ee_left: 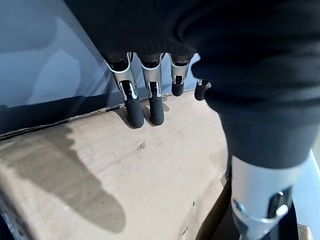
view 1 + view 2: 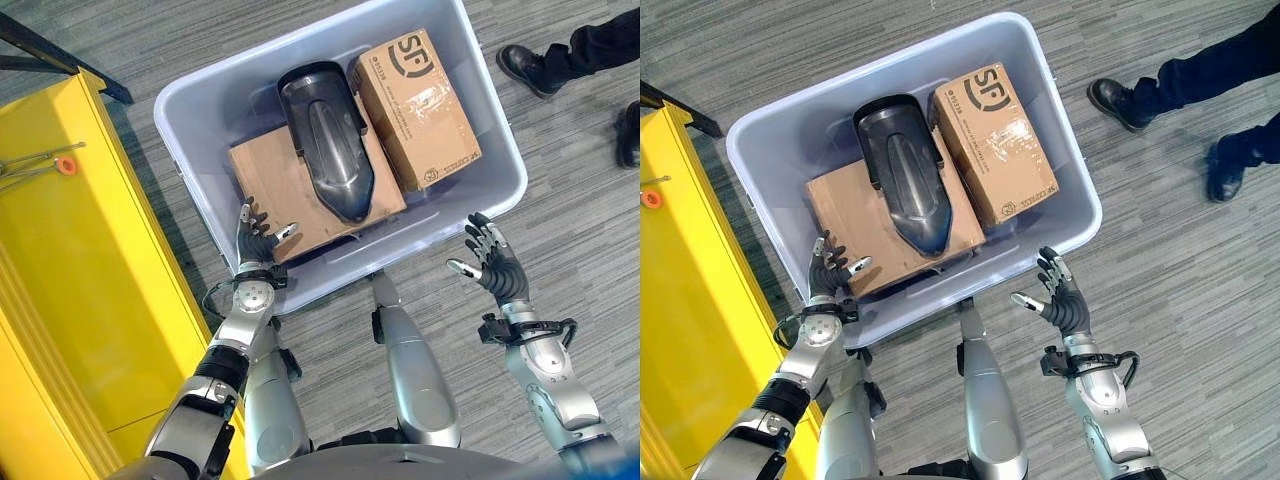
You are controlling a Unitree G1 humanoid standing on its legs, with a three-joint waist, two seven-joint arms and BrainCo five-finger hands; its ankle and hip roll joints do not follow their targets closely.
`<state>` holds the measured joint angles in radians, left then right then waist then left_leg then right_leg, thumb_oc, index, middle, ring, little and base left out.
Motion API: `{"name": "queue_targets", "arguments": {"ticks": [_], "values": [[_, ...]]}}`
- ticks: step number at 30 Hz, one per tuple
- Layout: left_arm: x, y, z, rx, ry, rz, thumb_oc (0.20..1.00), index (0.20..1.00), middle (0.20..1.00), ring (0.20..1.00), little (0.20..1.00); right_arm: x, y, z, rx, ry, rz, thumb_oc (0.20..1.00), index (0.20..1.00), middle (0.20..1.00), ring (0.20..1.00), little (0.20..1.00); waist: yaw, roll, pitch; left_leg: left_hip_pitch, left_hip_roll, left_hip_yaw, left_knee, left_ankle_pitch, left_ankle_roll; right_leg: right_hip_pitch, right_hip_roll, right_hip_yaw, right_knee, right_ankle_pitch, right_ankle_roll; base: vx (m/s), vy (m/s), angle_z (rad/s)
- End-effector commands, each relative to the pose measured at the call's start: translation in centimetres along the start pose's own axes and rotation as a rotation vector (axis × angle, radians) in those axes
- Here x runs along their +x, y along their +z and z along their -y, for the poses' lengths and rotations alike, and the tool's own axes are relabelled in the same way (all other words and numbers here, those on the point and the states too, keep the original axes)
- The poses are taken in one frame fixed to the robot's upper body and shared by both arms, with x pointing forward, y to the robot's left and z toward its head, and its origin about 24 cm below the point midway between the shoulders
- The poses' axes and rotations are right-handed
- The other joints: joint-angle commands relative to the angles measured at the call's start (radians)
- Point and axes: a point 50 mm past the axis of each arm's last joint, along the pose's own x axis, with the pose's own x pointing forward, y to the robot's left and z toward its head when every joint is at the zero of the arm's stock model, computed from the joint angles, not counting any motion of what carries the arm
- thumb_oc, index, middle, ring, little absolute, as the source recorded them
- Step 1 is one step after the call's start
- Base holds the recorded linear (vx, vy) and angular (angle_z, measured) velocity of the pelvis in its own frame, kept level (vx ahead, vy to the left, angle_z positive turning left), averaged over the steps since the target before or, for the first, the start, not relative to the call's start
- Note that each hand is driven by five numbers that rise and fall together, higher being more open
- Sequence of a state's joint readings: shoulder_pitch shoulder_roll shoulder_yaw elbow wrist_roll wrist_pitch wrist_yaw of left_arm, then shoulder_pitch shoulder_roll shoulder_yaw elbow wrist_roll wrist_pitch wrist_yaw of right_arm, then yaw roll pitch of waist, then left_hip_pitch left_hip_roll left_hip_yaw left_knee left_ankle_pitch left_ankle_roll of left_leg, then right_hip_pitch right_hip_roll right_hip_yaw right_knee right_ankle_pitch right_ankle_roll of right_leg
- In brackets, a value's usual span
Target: Move parts from the plastic box to the shelf.
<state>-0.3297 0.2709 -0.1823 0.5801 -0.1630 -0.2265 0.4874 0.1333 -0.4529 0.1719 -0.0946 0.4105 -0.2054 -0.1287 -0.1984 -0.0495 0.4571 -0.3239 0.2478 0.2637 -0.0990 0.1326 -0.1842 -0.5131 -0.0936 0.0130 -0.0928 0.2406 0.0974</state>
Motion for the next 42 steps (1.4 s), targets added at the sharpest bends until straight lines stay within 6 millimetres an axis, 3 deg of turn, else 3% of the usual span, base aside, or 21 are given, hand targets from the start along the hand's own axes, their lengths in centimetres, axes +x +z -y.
{"name": "queue_targets", "arguments": {"ticks": [1,14,28,29,32,33,42], "values": [[1.3,-1.6,-7.1,0.180,0.204,-0.057,1.000,1.000,1.000,1.000,1.000,0.2,2.8,0.8,0.021,-0.031,0.159,1.000,1.000,1.000,1.000,1.000,0.014,-0.046,0.038,0.055,-0.014,0.003,0.042,-0.049,0.012,0.035,-0.107,-0.062,0.085,-0.113,0.088,0.00,0.000,0.00],[1.2,-1.7,-8.2,0.209,0.224,-0.053,1.000,1.000,1.000,1.000,1.000,0.2,3.0,1.1,0.016,-0.032,0.167,1.000,1.000,1.000,1.000,1.000,0.022,-0.044,0.041,0.047,-0.018,-0.003,0.048,-0.051,0.013,0.039,-0.110,-0.064,0.084,-0.111,0.089,0.00,0.000,0.00],[1.6,1.2,-9.2,0.182,0.257,0.080,1.000,1.000,1.000,1.000,1.000,0.5,3.2,1.5,-0.015,-0.047,0.171,1.000,1.000,1.000,1.000,1.000,0.030,-0.034,0.040,0.054,-0.020,-0.004,0.039,-0.051,0.014,0.045,-0.107,-0.065,0.077,-0.112,0.088,-0.01,0.000,0.00],[1.7,2.1,-9.4,0.182,0.256,0.118,1.000,1.000,1.000,1.000,1.000,0.5,3.2,1.7,-0.017,-0.050,0.171,1.000,1.000,1.000,1.000,1.000,0.029,-0.036,0.044,0.040,-0.024,-0.001,0.044,-0.030,0.020,0.032,-0.109,-0.064,0.080,-0.093,0.081,-0.09,-0.006,0.00],[1.8,2.6,-9.5,0.183,0.256,0.143,1.000,1.000,1.000,1.000,1.000,0.6,3.3,1.8,-0.016,-0.054,0.174,1.000,1.000,1.000,1.000,1.000,0.032,-0.027,0.036,0.053,-0.022,-0.006,0.039,-0.052,0.015,0.043,-0.109,-0.066,0.078,-0.113,0.088,0.03,0.011,0.00],[1.9,3.7,-9.3,0.194,0.241,0.197,1.000,1.000,1.000,1.000,1.000,0.7,3.4,1.8,-0.016,-0.053,0.180,1.000,1.000,1.000,1.000,1.000,0.030,-0.031,0.041,0.038,-0.025,-0.002,0.045,-0.033,0.021,0.029,-0.112,-0.065,0.080,-0.093,0.081,-0.08,-0.013,0.00],[1.9,8.8,-9.2,0.250,0.215,0.442,1.000,1.000,1.000,1.000,1.000,1.0,3.7,2.2,-0.030,-0.059,0.192,1.000,1.000,1.000,1.000,1.000,0.028,-0.026,0.040,0.040,-0.026,0.001,0.044,-0.037,0.018,0.025,-0.111,-0.062,0.082,-0.095,0.084,-0.01,-0.002,0.00]]}}
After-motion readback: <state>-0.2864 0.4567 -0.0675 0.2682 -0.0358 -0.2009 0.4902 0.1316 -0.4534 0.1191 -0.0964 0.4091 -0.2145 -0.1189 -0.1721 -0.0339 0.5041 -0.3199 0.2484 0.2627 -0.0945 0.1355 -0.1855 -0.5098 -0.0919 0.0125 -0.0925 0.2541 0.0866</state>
